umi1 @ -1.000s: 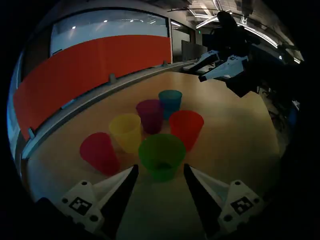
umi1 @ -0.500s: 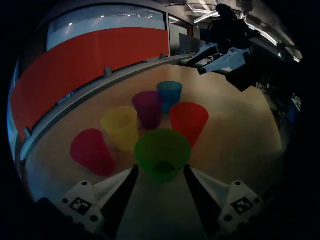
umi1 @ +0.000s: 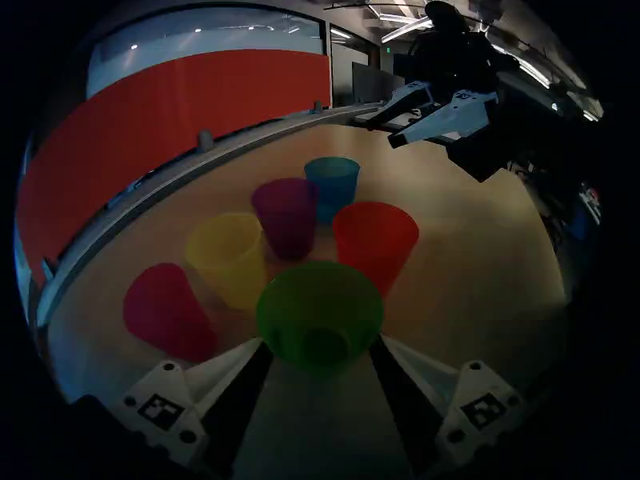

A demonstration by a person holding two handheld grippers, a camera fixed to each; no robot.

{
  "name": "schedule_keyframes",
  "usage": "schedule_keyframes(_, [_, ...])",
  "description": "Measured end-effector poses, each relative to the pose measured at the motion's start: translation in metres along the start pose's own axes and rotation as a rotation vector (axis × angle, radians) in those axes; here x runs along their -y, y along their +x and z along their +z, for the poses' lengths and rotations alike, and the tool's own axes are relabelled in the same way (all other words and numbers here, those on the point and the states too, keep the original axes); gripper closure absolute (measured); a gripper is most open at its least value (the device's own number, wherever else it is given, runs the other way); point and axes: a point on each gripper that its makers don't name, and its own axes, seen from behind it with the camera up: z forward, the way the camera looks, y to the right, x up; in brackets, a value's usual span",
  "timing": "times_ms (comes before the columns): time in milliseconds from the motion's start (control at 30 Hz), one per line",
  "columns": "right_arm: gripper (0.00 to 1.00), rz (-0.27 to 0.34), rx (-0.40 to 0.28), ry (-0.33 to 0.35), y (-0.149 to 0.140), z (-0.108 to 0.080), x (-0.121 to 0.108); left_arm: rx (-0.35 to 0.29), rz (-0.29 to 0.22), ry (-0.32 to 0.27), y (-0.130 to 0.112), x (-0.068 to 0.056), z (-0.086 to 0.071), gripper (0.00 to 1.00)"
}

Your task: Pour water

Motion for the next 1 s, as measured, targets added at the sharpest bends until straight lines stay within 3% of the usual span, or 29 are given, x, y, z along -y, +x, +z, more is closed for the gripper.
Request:
schedule_keyframes(600, [0.0,0.015,0.017,0.003,-0.01,0.01,-0.005,-0.011,-0.029,-0.014,0.009,-0.001,0.008,0.17])
schedule_keyframes(1000, [0.01,0.016,0.034,0.004,-0.02,0.026,-0.007,-0.037,-0.038,-0.01,0.013,0.0,0.003,0.18])
